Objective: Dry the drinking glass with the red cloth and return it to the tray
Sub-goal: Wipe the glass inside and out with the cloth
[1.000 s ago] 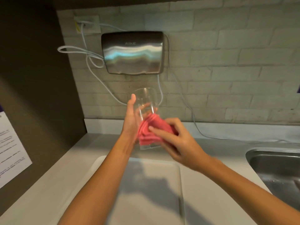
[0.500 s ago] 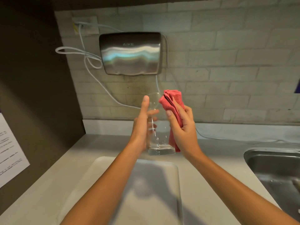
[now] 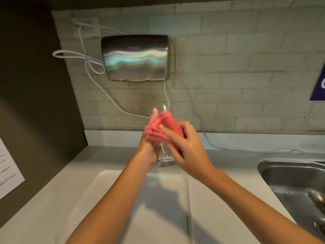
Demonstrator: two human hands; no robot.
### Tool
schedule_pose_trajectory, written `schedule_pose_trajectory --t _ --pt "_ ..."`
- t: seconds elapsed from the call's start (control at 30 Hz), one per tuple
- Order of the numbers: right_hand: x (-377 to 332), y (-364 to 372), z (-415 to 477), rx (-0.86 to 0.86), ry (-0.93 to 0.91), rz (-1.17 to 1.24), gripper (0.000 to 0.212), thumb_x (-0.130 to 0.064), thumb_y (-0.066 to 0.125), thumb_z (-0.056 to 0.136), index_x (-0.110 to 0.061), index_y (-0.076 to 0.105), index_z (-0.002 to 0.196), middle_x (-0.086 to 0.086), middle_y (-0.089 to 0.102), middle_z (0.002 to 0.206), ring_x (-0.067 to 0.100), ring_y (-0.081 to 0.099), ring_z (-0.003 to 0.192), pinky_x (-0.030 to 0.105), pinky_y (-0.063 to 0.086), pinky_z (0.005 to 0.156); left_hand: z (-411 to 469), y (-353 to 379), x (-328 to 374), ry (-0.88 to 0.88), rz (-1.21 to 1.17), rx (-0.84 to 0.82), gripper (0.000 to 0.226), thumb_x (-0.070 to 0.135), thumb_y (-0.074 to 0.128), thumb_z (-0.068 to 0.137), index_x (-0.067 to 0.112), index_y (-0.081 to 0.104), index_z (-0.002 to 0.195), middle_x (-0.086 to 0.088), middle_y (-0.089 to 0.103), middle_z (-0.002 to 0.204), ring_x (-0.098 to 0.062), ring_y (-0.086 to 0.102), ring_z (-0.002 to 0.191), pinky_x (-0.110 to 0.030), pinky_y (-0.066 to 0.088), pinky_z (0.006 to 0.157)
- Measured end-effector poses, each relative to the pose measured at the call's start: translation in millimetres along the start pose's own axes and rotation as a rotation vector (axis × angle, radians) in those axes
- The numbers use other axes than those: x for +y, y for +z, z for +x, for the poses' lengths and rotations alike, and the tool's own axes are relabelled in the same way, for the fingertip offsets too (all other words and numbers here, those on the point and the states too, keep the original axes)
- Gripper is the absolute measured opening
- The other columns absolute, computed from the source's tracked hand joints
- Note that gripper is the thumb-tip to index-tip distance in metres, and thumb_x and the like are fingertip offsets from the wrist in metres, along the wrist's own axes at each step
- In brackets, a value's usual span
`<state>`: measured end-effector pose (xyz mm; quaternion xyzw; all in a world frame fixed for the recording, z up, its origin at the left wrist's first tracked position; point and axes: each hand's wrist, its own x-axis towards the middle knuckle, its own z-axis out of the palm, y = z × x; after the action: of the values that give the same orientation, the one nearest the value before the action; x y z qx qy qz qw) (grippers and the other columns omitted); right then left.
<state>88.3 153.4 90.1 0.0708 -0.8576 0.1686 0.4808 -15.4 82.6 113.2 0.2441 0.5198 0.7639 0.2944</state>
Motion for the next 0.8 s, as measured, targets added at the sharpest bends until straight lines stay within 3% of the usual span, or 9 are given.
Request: schedule_pose_trajectory --t 0.1,0.23,0.3,0.37,0.47,0.53,0.63,0.7,0.8 --pt "6 -8 -20 -0.11 -0.16 -0.074 0.036 -0.034 0.042 0.095 -0.023 0.048 0.129 0.007 0.043 0.115 0.023 0.049 0.098 0.031 0.048 0.076 1 -8 5 -0.037 -0.036 -0.025 0.073 0.075 0.044 0.076 0.01 0.063 0.103 -0.012 0.07 0.086 -0.02 0.068 0.072 -0.033 0.058 0.068" --pt "8 -9 16 0.093 0.036 0.023 0.04 -0.021 0.05 0.088 -0.016 0.053 0.128 0.004 0.041 0.103 0.011 0.045 0.091 0.017 0.042 0.082 -8 1 1 0.07 0.014 -0.071 0.059 0.064 0.03 0.089 0.02 0.069 0.084 -0.001 0.072 0.068 -0.013 0.068 0.06 -0.029 0.055 0.056" --pt "0 -5 33 0.129 0.104 -0.003 0.041 -0.02 0.051 0.087 -0.017 0.053 0.128 0.009 0.044 0.107 0.019 0.049 0.096 0.028 0.048 0.083 -9 5 -3 0.078 -0.004 -0.078 0.055 0.058 0.028 0.092 0.019 0.067 0.086 0.003 0.072 0.065 -0.011 0.066 0.057 -0.024 0.052 0.047" --pt "-7 -3 24 0.048 0.003 -0.064 0.04 -0.024 0.048 0.089 -0.02 0.05 0.129 0.014 0.046 0.11 0.028 0.051 0.096 0.043 0.053 0.071 -7 1 3 0.101 -0.049 -0.07 0.051 0.058 0.035 0.09 0.015 0.061 0.097 0.004 0.069 0.061 -0.01 0.063 0.057 -0.021 0.048 0.044" --pt "-7 -7 -9 -0.095 -0.179 -0.141 0.037 -0.032 0.045 0.093 -0.024 0.047 0.129 0.01 0.044 0.112 0.025 0.049 0.093 0.041 0.052 0.059 -6 -10 11 0.054 -0.064 -0.164 0.059 0.071 0.037 0.082 0.014 0.052 0.079 -0.005 0.051 0.059 -0.013 0.054 0.054 -0.025 0.048 0.052" --pt "0 -13 -6 -0.071 -0.137 -0.1 0.04 -0.028 0.048 0.091 -0.023 0.047 0.131 0.008 0.045 0.108 0.021 0.049 0.091 0.041 0.052 0.063 -6 -11 7 0.07 -0.02 -0.136 0.061 0.069 0.032 0.085 0.016 0.06 0.075 -0.006 0.06 0.062 -0.015 0.06 0.057 -0.027 0.051 0.056" --pt "3 -13 28 0.107 0.033 -0.036 0.044 -0.025 0.047 0.087 -0.017 0.05 0.13 0.004 0.041 0.104 0.014 0.047 0.09 0.036 0.049 0.074 -10 -1 3 0.107 0.011 -0.1 0.059 0.064 0.03 0.089 0.021 0.069 0.085 -0.001 0.072 0.069 -0.014 0.067 0.06 -0.03 0.053 0.058" --pt "-3 -9 42 0.138 0.08 -0.051 0.044 -0.022 0.048 0.087 -0.016 0.05 0.131 0.009 0.043 0.108 0.019 0.049 0.095 0.037 0.05 0.077 -10 2 3 0.091 -0.009 -0.078 0.059 0.064 0.029 0.089 0.021 0.069 0.081 0.001 0.072 0.068 -0.012 0.067 0.06 -0.029 0.054 0.056" --pt "-12 -1 13 -0.005 -0.095 -0.09 0.041 -0.023 0.048 0.091 -0.016 0.048 0.131 0.018 0.048 0.111 0.028 0.051 0.095 0.043 0.053 0.068 -7 -11 8 0.098 -0.095 -0.093 0.06 0.066 0.032 0.088 0.015 0.064 0.083 -0.002 0.069 0.065 -0.014 0.065 0.057 -0.026 0.055 0.051"
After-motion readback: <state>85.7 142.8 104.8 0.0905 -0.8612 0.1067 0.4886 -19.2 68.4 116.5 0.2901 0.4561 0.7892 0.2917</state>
